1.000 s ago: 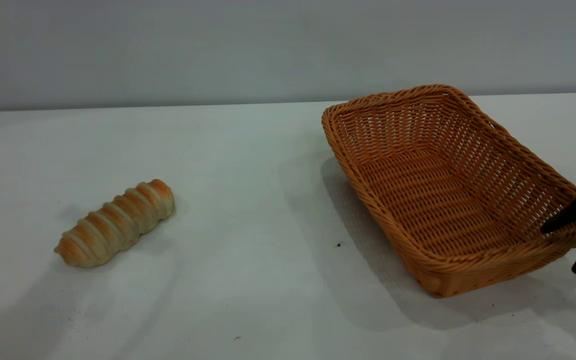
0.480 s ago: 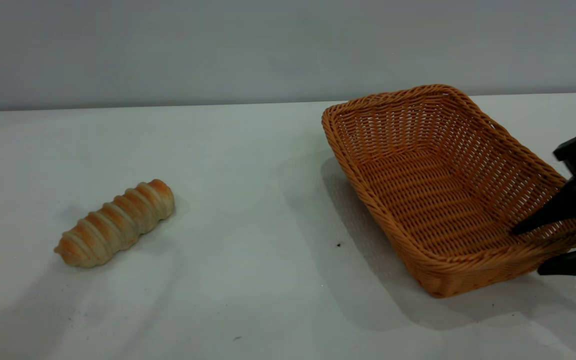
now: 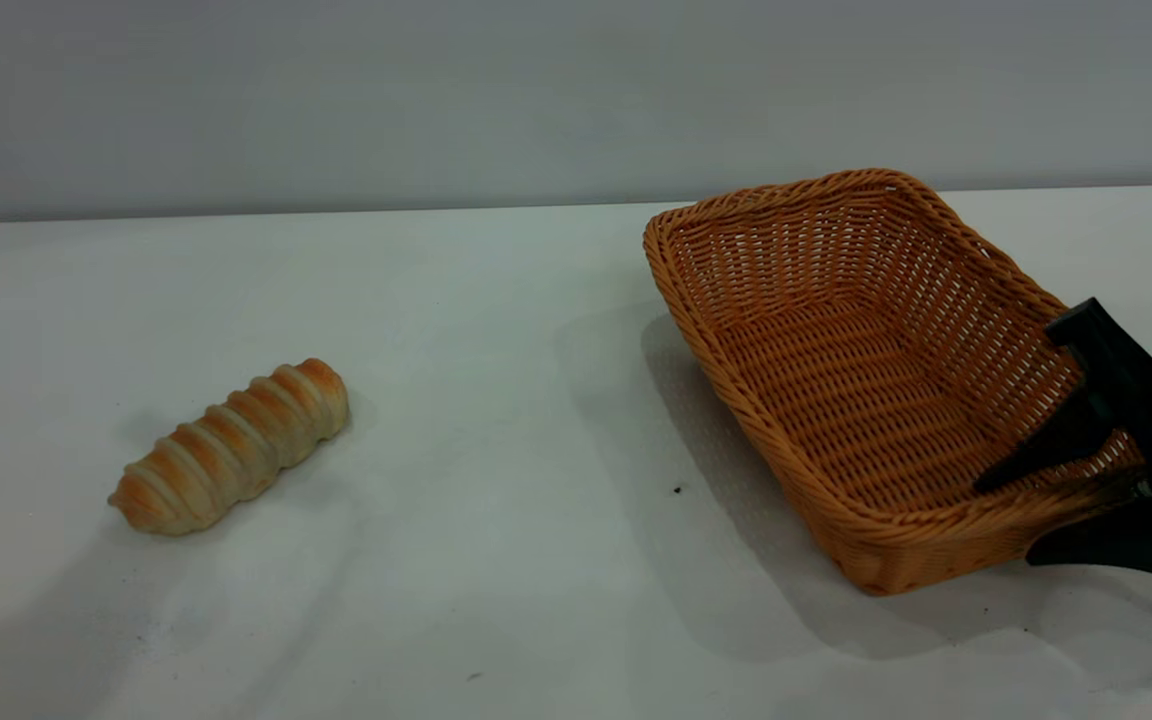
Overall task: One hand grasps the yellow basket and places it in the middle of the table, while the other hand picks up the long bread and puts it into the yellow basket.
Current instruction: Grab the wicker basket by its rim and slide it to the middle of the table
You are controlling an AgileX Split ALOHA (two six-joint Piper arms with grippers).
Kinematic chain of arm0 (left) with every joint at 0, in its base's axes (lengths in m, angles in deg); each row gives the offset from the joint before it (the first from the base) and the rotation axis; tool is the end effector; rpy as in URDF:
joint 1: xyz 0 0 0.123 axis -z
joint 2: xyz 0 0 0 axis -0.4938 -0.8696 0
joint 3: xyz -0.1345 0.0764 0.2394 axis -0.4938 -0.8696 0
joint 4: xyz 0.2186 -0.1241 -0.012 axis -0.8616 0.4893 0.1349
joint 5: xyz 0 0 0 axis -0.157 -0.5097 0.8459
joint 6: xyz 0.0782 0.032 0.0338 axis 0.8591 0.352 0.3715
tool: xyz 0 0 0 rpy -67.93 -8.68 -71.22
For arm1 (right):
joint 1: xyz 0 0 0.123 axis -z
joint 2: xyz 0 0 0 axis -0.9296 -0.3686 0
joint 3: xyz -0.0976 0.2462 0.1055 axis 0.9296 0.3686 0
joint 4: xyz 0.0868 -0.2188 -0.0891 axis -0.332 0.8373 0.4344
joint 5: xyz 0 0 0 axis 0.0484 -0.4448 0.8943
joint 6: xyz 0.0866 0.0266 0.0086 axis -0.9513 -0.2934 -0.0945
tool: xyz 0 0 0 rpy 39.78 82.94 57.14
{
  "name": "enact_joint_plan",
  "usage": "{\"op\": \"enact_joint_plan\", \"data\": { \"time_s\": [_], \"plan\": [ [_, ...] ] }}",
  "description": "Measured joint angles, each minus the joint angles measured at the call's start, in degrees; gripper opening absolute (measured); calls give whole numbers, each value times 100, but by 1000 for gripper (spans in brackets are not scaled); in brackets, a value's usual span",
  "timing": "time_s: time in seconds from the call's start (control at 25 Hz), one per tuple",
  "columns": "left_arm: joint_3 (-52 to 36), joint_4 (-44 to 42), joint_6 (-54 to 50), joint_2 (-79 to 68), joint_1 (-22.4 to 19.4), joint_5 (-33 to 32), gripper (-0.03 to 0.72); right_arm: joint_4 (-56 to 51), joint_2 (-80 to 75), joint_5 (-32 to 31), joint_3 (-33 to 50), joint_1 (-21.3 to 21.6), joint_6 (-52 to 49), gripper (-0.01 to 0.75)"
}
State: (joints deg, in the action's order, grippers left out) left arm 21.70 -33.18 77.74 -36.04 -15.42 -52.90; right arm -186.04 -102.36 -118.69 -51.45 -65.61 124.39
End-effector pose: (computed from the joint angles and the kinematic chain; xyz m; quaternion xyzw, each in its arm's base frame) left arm 0.3339 -0.0801 0.3075 0.2145 0.7733 0.0415 0.5952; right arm 0.2689 0.0321 0.0462 0.3732 0.8761 0.2989 0.0622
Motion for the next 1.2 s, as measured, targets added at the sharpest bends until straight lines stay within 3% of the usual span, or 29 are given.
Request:
{"op": "enact_joint_plan", "data": {
  "time_s": [0.76,1.2],
  "plan": [
    [0,0,0,0,5,1,328,-62,-234,-80,-142,6,319,113],
    [0,0,0,0,5,1,328,641,-255,-411,-555,0,742,103]
  ]
}}
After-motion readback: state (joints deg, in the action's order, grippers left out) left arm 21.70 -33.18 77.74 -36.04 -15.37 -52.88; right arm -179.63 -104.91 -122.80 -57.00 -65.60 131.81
